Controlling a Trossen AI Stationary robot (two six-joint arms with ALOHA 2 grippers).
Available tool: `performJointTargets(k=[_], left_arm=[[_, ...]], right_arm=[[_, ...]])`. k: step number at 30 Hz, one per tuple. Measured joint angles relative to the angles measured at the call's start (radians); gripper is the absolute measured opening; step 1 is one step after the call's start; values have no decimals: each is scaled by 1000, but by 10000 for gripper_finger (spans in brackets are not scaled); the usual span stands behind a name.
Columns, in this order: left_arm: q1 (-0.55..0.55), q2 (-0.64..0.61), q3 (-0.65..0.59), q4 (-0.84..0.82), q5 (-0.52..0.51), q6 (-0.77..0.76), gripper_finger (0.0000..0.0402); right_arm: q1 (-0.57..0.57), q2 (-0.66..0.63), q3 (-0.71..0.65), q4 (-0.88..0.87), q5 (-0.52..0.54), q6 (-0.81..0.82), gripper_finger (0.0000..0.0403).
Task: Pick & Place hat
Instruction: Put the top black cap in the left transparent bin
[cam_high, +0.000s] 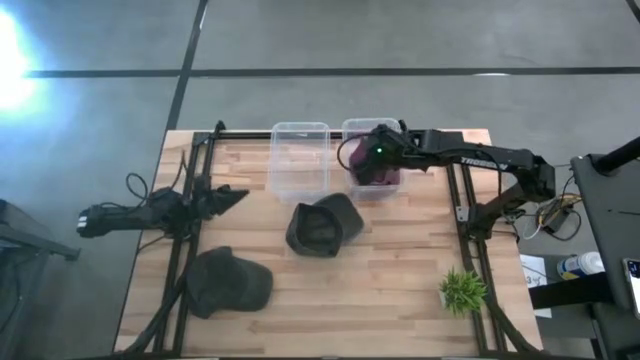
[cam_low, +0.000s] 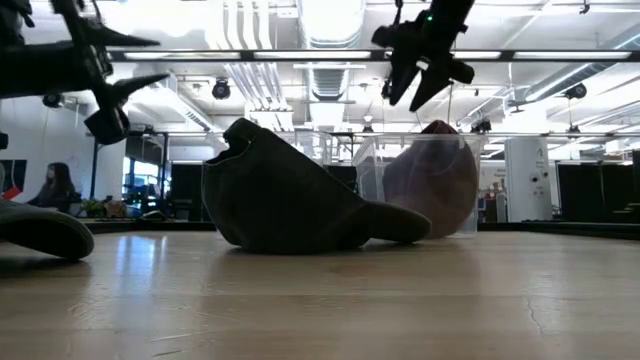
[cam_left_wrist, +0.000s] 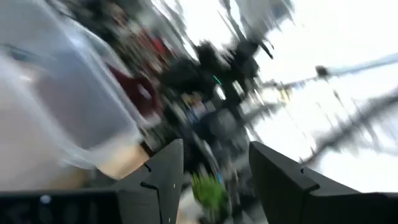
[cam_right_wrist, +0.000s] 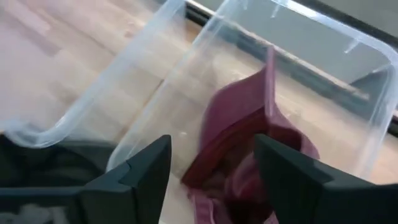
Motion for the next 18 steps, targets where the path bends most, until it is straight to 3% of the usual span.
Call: performJointTargets(k=[5,9,13,18], left_arm=[[-1,43,41,6,-23,15,177],[-1,143,130,-40,113,112,177],[-8,309,259,-216,249,198,177],[-47,535,419,-488,334,425,177]], right_arm=[[106,-50,0,15,-11,-188,231],[196,-62,17,27,-73,-266,227],[270,-47,26,25,-110,-199,226],[391,11,45,26,-139,-178,226]])
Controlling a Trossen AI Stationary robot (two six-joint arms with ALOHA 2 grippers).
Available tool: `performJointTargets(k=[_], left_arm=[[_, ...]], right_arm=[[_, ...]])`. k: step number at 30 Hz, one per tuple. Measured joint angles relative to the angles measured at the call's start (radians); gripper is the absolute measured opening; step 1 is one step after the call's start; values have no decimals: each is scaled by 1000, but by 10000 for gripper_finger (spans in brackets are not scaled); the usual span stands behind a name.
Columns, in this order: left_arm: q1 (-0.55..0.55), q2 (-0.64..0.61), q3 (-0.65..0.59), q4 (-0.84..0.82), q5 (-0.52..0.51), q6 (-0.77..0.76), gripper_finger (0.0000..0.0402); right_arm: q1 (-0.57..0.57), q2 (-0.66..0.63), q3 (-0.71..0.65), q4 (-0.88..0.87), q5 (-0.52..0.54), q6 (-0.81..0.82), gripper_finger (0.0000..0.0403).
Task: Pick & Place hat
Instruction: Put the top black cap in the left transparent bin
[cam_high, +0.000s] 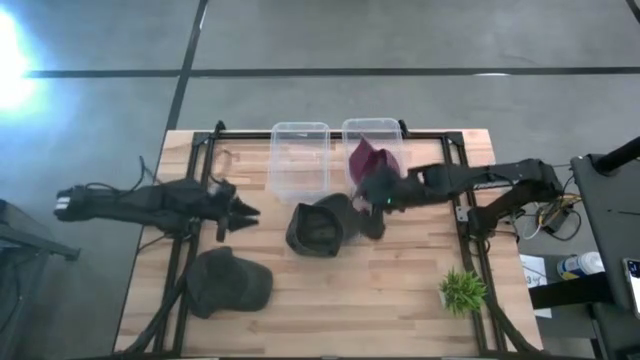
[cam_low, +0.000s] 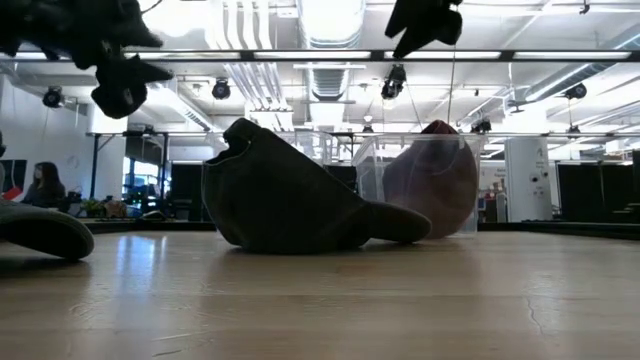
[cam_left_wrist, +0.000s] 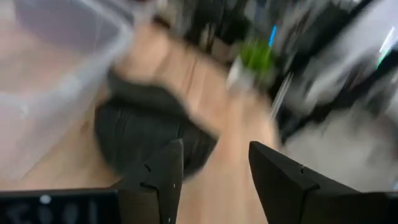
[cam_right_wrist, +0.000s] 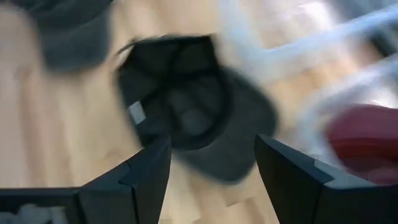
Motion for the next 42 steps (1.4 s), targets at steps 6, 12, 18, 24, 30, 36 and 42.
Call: performJointTargets(k=[6,12,18,24,30,36,42], left_arm=[[-72,184,58,-121,27,135,177],[-132,291,43,-102,-33,122,177],[-161,354,37,-1,-68,74,177],[-163,406,38,71,-79,89,177],[-163,424,38,76,-79,88,177],[-163,396,38,76,-78,32,177],[-164,316,72,71,-89,-19,177]], right_arm=[[80,167,18,43,-41,-17,226],[68,321,52,207,-17,-58,226],[77,406,63,292,-50,-98,226],[77,512,72,399,-92,-93,226],[66,595,100,451,-115,-61,218],[41,601,113,463,-244,-35,105],[32,512,115,442,-236,-22,13]])
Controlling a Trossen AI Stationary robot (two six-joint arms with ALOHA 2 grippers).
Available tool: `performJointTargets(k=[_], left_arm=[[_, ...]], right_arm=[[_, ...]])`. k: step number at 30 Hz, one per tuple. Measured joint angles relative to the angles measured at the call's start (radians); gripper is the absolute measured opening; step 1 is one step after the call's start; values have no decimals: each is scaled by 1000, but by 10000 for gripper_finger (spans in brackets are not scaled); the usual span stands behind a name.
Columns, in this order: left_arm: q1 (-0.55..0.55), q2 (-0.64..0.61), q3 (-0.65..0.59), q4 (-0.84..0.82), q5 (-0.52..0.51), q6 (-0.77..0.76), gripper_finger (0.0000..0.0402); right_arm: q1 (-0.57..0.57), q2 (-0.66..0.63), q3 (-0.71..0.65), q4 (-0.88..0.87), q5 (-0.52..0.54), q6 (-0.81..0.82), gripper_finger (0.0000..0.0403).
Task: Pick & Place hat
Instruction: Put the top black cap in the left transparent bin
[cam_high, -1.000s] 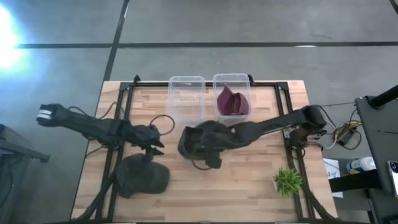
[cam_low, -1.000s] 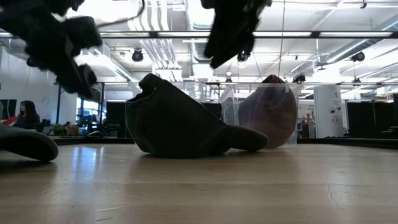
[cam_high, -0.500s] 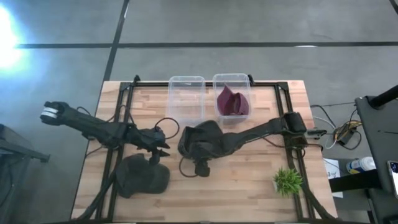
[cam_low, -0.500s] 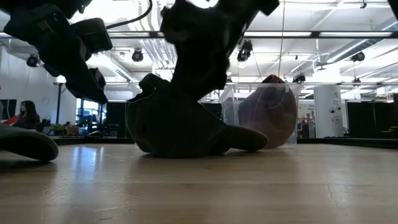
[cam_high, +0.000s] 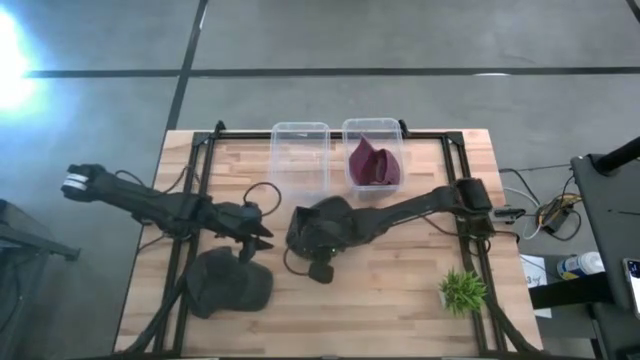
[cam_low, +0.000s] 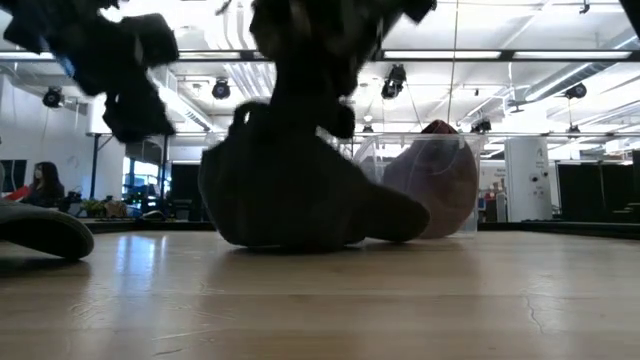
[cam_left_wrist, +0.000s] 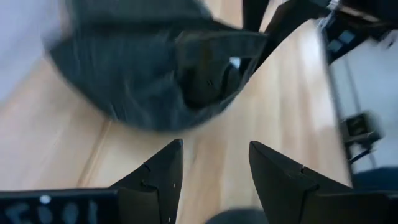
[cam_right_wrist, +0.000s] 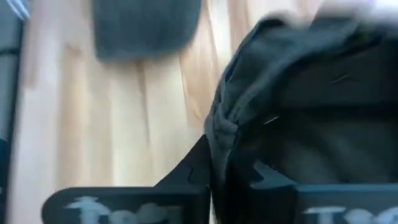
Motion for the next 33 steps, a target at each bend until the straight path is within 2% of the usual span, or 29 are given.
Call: performJointTargets(k=[7,12,15,18,21,25,29,33], left_arm=[[1,-84,119,1,-86,13,177],[-1,-91,239,-9,-102,79,177],[0,-89,308,-60,-189,153,177],[0,-87,359,-134,-294,212,177],[0,-87,377,-180,-364,222,177],[0,-87,373,-196,-396,183,177],[0,-84,359,-210,-398,139,177],[0,-80,358,-240,-398,111,177]], right_arm=[[-40,-209,1,-5,-1,87,9],[-102,-343,0,26,163,138,9],[-156,-401,3,96,242,137,9],[-234,-429,26,163,275,134,9],[-325,-414,56,209,261,135,9],[-414,-340,102,303,153,135,9],[-453,-225,192,349,55,115,9],[-472,-121,331,312,27,65,9]])
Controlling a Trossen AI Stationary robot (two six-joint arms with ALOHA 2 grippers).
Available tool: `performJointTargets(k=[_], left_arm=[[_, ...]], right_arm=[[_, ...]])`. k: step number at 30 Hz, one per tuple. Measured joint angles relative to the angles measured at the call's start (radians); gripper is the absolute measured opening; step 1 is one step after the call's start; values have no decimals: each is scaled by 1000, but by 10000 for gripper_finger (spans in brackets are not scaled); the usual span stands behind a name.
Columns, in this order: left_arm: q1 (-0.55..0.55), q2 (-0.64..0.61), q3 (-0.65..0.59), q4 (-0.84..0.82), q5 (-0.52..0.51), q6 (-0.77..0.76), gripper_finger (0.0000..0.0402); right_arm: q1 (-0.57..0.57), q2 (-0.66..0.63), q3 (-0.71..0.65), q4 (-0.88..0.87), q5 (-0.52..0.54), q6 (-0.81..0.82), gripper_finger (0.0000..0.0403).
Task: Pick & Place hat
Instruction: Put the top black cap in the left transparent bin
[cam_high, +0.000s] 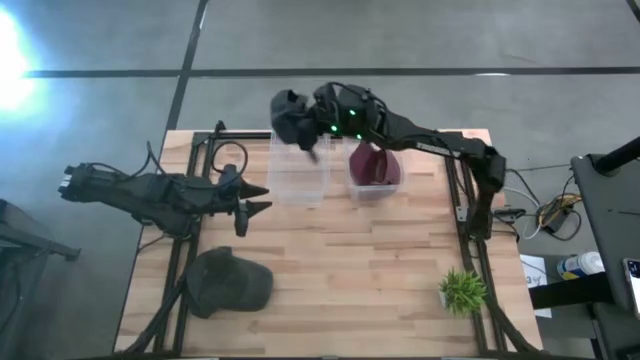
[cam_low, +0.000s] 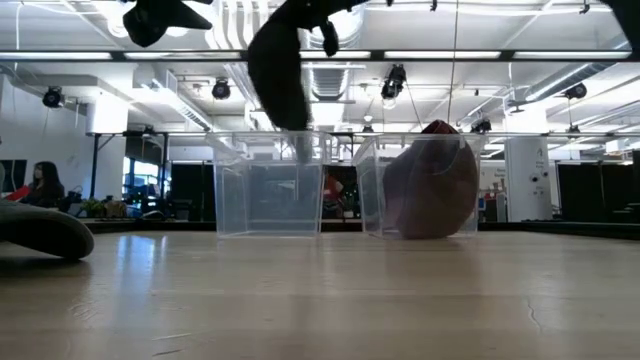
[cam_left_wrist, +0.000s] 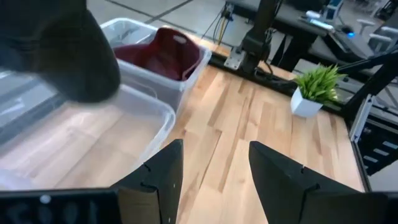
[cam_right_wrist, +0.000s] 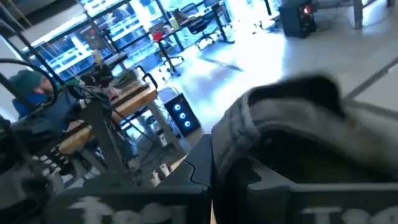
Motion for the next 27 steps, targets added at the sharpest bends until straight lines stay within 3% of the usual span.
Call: performJointTargets(k=[5,10,17,22,27], left_arm=[[-5,-25,0,-16,0,-41,177],[-7,-72,0,-17,-40,-40,177],[-7,-119,0,-45,-64,-6,177],[-7,-125,0,-123,-53,-12,177],[-7,-121,0,-308,51,-48,177]], right_arm=[[-14,73,182,-183,14,-81,8],[-12,143,269,-446,33,-143,9],[5,240,257,-543,32,-145,9],[11,248,258,-619,121,-173,10],[14,217,258,-707,138,-210,42]])
